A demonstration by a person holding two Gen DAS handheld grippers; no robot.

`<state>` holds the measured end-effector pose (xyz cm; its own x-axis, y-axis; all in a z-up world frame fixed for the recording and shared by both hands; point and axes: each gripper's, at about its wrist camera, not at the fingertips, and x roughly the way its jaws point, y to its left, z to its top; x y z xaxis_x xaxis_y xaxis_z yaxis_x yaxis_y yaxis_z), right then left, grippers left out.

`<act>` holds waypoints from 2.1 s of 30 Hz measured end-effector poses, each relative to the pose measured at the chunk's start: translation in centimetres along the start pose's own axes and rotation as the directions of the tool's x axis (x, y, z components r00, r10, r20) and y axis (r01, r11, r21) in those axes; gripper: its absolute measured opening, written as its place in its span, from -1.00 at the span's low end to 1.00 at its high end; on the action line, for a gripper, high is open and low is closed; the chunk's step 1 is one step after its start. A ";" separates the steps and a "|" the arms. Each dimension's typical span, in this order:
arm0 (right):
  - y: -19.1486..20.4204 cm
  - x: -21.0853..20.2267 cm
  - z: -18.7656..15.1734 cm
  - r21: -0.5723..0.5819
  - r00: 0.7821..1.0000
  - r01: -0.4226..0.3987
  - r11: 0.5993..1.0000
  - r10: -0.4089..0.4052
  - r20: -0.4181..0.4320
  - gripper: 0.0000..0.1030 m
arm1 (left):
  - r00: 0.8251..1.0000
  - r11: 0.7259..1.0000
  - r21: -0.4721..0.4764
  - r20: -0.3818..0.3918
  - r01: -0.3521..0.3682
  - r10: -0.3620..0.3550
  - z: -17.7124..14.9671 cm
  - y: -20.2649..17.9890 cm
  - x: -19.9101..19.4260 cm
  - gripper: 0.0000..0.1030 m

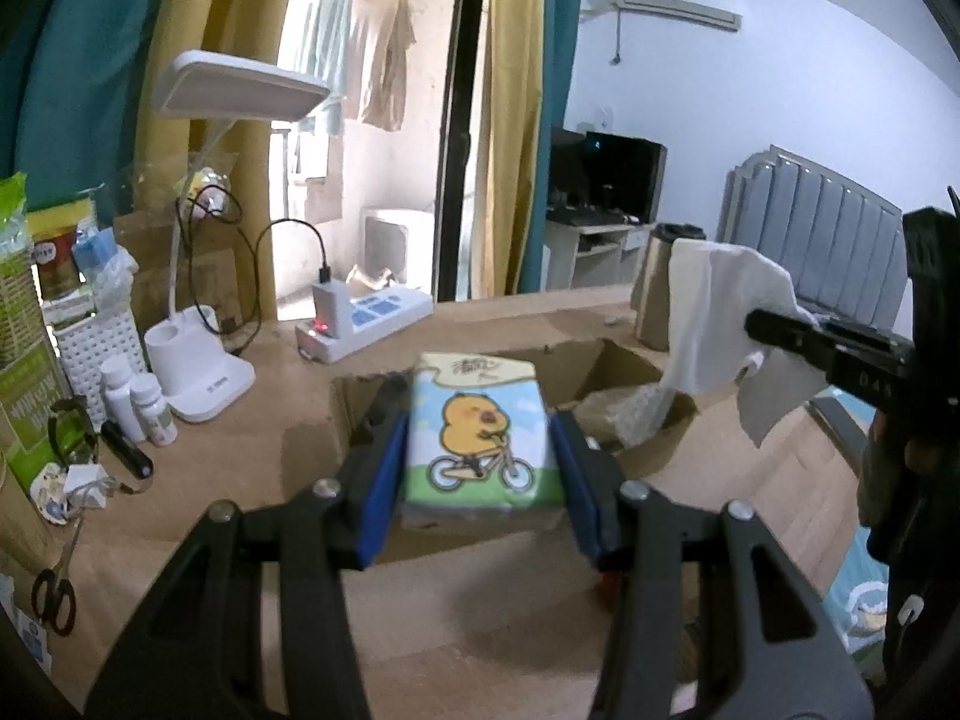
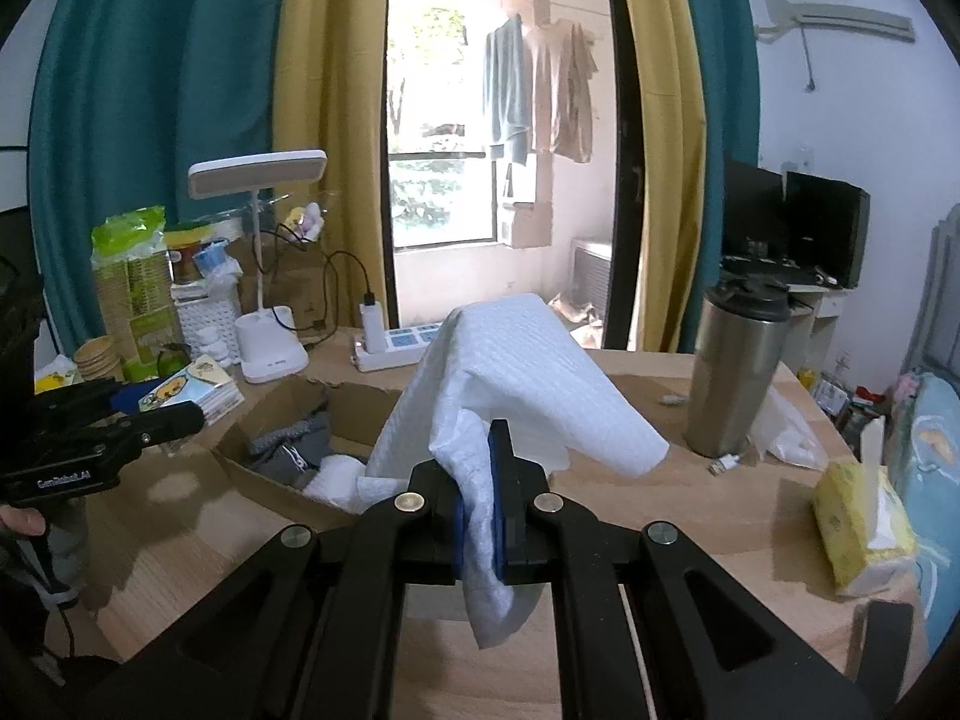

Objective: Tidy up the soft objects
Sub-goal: 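Carry the towel in the right tool and tissue pack in the left tool over the box, then lower and release the towel with the right tool while the left tool drops the tissue pack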

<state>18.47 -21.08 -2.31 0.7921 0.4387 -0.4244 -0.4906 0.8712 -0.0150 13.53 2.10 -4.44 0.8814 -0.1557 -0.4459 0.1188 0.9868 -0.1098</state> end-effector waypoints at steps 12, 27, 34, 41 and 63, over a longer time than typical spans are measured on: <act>2.0 3.1 0.8 -0.018 0.997 -0.071 0.997 0.071 -0.017 -0.85 | 1.000 0.999 -0.041 0.028 -0.005 0.006 0.4 1.2 1.3 -0.04; 3.8 7.9 1.3 -0.033 0.986 -0.155 0.987 0.153 -0.070 -0.85 | 1.000 0.997 -0.080 0.029 0.003 -0.001 1.1 2.8 4.2 -0.04; 4.5 11.4 0.5 -0.027 0.972 -0.180 0.983 0.173 -0.159 -0.85 | 1.000 0.996 -0.092 -0.007 -0.006 0.006 0.7 3.5 6.0 -0.04; 4.9 14.4 -1.2 -0.017 0.945 -0.192 0.981 0.180 -0.274 -0.85 | 1.000 0.995 -0.102 -0.027 0.004 -0.006 0.4 3.5 6.6 -0.04; 3.3 9.9 1.6 -0.022 0.989 -0.124 0.992 0.121 -0.085 0.07 | 0.999 0.995 -0.097 -0.049 0.016 -0.021 -0.1 3.1 6.2 -0.02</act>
<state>25.29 -13.54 -5.06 0.6928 0.5208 -0.4988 -0.5928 0.8051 0.0173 19.33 4.23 -7.66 0.8555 -0.1780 -0.4862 0.0881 0.9754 -0.2021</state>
